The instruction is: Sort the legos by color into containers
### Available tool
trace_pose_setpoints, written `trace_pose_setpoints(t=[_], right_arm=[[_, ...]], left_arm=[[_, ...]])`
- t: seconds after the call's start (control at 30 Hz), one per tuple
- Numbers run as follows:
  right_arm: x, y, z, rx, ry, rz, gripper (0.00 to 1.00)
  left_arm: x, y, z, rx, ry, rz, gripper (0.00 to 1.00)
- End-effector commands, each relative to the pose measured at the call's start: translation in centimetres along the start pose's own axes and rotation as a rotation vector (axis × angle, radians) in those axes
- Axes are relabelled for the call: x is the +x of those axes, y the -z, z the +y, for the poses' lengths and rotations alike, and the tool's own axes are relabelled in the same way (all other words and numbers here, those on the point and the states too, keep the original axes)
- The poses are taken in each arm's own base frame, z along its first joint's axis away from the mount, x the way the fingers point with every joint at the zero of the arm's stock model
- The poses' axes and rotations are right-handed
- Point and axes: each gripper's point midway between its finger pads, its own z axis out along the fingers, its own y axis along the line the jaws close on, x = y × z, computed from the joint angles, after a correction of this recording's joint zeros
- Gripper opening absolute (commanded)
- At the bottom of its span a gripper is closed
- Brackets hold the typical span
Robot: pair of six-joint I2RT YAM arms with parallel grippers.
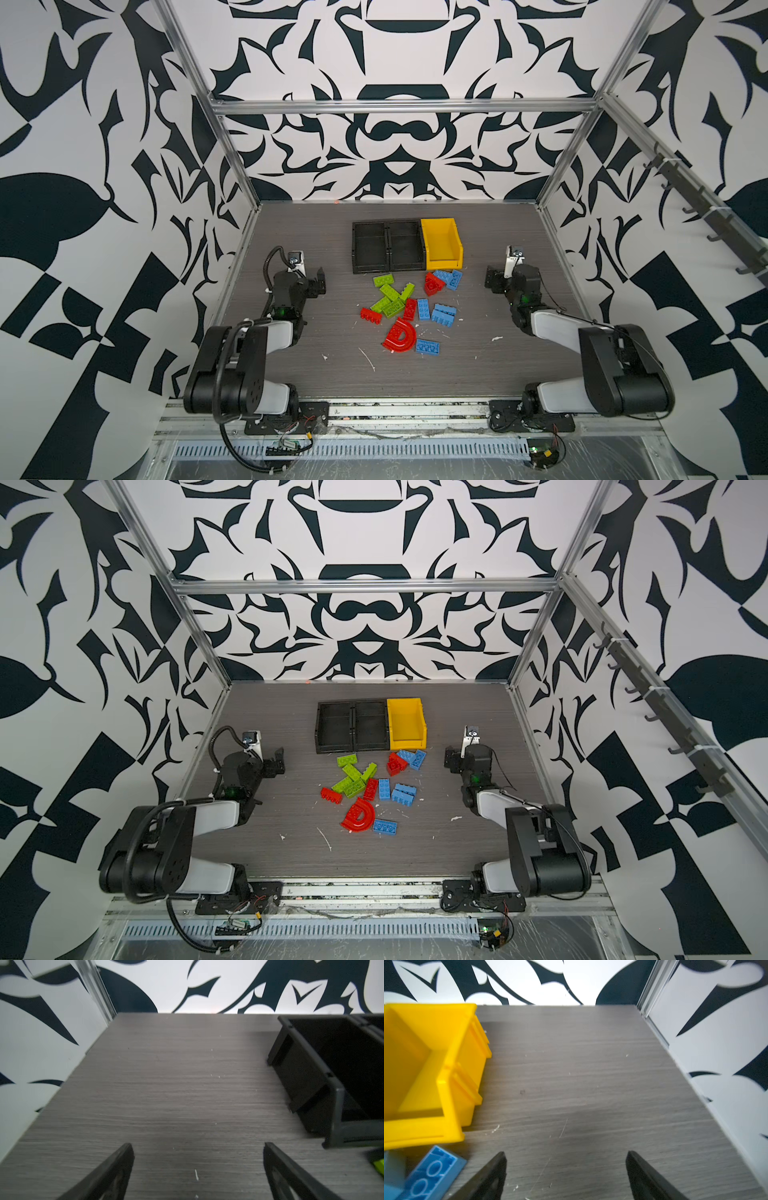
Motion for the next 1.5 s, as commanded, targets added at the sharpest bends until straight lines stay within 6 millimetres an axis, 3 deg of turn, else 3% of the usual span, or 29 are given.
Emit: trace_pose_setpoints(t=[0.0, 0.1, 0.3, 0.5, 0.67, 1.07, 1.47], right_arm=[[0.0, 1.9, 1.2, -0.023, -0.092, 0.15, 0.83], [0.7, 3.3, 3.3, -0.091, -0.18, 0.253, 0.78], [2.3, 4.0, 8.7, -0.166, -0.128, 0.404, 0.77], [3.9, 1.6, 11.7, -0.232, -0.153, 0.497, 0.69], [4.8, -0.3, 13.2, -0.258, -0.155, 0.532, 0.67], [7.3, -2.3, 13.8, -0.247, -0.142, 0.615, 0.59], [7.6, 0.5, 9.3, -0.144, -0.164, 0.613, 0.52]], left_arm=[[-4.1, 2.2, -2.3, 0.069, 0.086, -0.026, 1.0], [-5.7, 4.0, -6.2, 0.262, 0.176, -0.017, 1.0], [-4.1, 6.1, -11.7, 0.435, 0.217, 0.024, 1.0], [-2.6, 6.7, -15.3, 0.523, 0.158, 0.06, 1.0], [-1.0, 6.1, -15.5, 0.507, 0.145, 0.091, 1.0], [-1.2, 6.7, -16.1, 0.558, 0.165, 0.094, 1.0], [-2.9, 7.2, -16.3, 0.575, 0.214, 0.063, 1.0]])
